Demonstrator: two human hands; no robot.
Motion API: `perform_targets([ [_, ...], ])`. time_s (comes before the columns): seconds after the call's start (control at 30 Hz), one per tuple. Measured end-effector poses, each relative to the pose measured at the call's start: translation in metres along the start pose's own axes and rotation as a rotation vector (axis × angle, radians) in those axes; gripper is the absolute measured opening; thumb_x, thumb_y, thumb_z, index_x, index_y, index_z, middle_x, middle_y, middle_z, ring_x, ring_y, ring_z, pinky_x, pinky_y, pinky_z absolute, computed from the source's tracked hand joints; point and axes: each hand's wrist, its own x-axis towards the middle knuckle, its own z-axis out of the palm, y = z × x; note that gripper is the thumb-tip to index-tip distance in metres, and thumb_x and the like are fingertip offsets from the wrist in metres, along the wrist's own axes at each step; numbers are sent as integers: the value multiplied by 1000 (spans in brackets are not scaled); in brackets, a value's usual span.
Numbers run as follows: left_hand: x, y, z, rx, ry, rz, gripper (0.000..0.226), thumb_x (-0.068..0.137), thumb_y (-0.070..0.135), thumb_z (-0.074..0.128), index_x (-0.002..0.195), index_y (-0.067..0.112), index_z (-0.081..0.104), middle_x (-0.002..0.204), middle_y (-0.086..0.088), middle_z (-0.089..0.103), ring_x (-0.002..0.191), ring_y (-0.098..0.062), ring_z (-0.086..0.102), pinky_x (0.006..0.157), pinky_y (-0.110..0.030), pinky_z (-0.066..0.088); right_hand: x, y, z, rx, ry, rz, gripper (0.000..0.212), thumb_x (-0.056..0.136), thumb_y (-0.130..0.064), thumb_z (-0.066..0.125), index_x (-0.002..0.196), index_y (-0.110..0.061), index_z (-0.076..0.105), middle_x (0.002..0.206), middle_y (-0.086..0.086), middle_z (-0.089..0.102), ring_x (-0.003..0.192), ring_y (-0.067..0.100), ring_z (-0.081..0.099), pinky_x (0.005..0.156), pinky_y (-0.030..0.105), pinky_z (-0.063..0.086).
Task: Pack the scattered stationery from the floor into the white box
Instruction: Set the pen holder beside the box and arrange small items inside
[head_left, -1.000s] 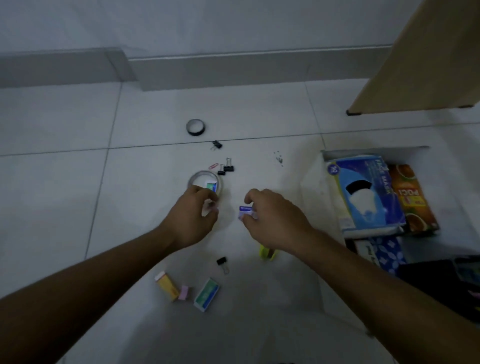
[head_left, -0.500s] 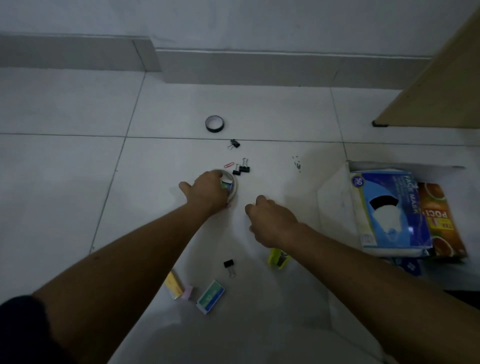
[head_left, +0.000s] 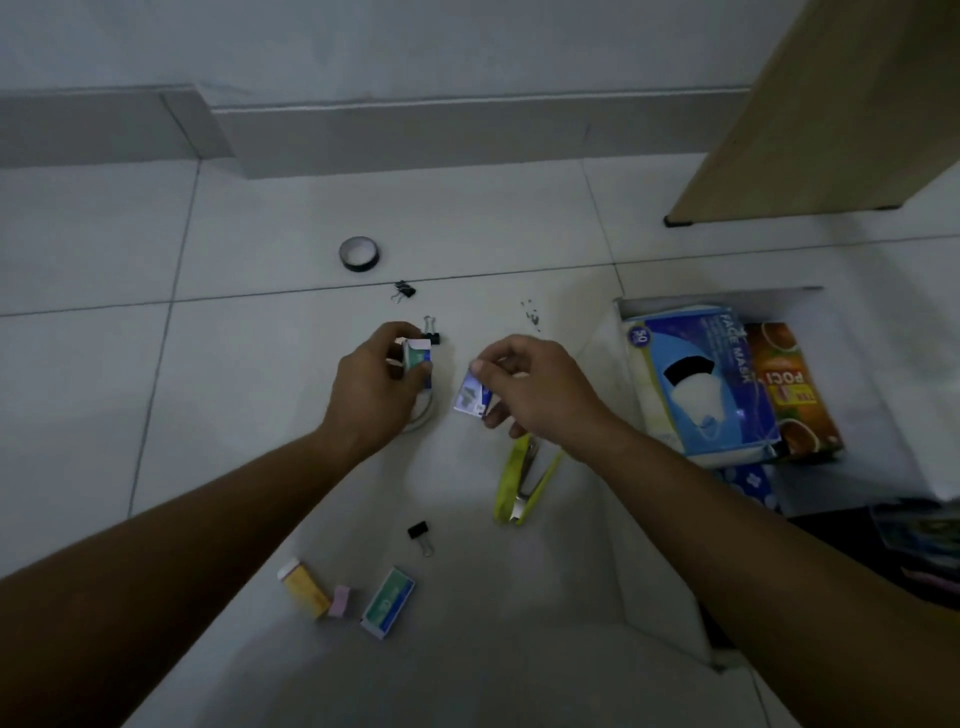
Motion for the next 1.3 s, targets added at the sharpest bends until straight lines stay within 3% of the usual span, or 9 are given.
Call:
perform_targets([
  [0.13,-12,33,-9,-370,-129,-103,27,89,12,64,115,18,61,102,-12,64,81,-18,71,58,-30,60,-13,-16,-18,246,59,-26,6,93,-24,63,90,-21,66,74,4,70,49,18,66,40,22,46],
  [0.3,-31,72,-4,-710,-341,-240,27,87,3,64,112,13,63,102,-20,66,86,-24,73,67,-29,59,-38,-19,-38,396,107,-15,7,94,-23,63,95,-18,67,73,2,70,50,14,63,43,25,49],
  [0.5,-51,112,17,-866,-587,-301,21,95,8,52,108,14,67,100,-13,74,90,-28,72,70,-31,59,-78,-10,-77,307,191,-53,9,94,-27,61,98,-23,68,80,-3,71,57,8,65,45,23,50],
  [0.7,-73,140,46,-777,-595,-193,22,94,10,56,113,3,64,95,-18,74,81,-28,73,61,-31,59,-118,-2,-127,119,215,-169,10,85,-37,64,93,-32,68,94,-9,71,75,18,71,45,28,54],
  [0.9,-85,163,69,-778,-648,-196,19,87,12,65,100,-2,63,86,-21,73,76,-29,74,58,-33,59,-140,11,-148,37,245,-179,17,85,-36,64,101,-31,65,94,-6,67,67,19,70,46,32,56],
  [1.0,-86,170,76,-748,-670,-179,21,88,11,64,105,-1,65,93,-23,72,79,-28,73,62,-33,60,-148,21,-153,14,216,-168,24,85,-36,65,108,-32,62,89,4,70,48,19,62,45,32,54],
  [1.1,-86,173,80,-681,-769,-128,24,87,12,63,109,5,69,98,-20,72,83,-25,73,66,-31,60,-153,34,-154,22,191,-123,24,88,-32,64,112,-33,60,90,21,69,57,39,60,51,46,53],
  [1.2,-88,170,84,-523,-808,-85,28,89,11,63,116,4,65,99,-17,72,83,-26,73,67,-32,61,-158,49,-150,100,188,-63,29,89,-29,64,117,-36,58,105,-8,67,78,10,71,57,25,57],
  [1.3,-90,159,91,-282,-663,89,23,89,15,64,111,7,65,102,-8,71,81,-22,72,75,-35,60,-156,64,-140,16,275,-4,30,91,-34,62,120,-27,64,100,-8,68,75,-7,66,62,15,52],
])
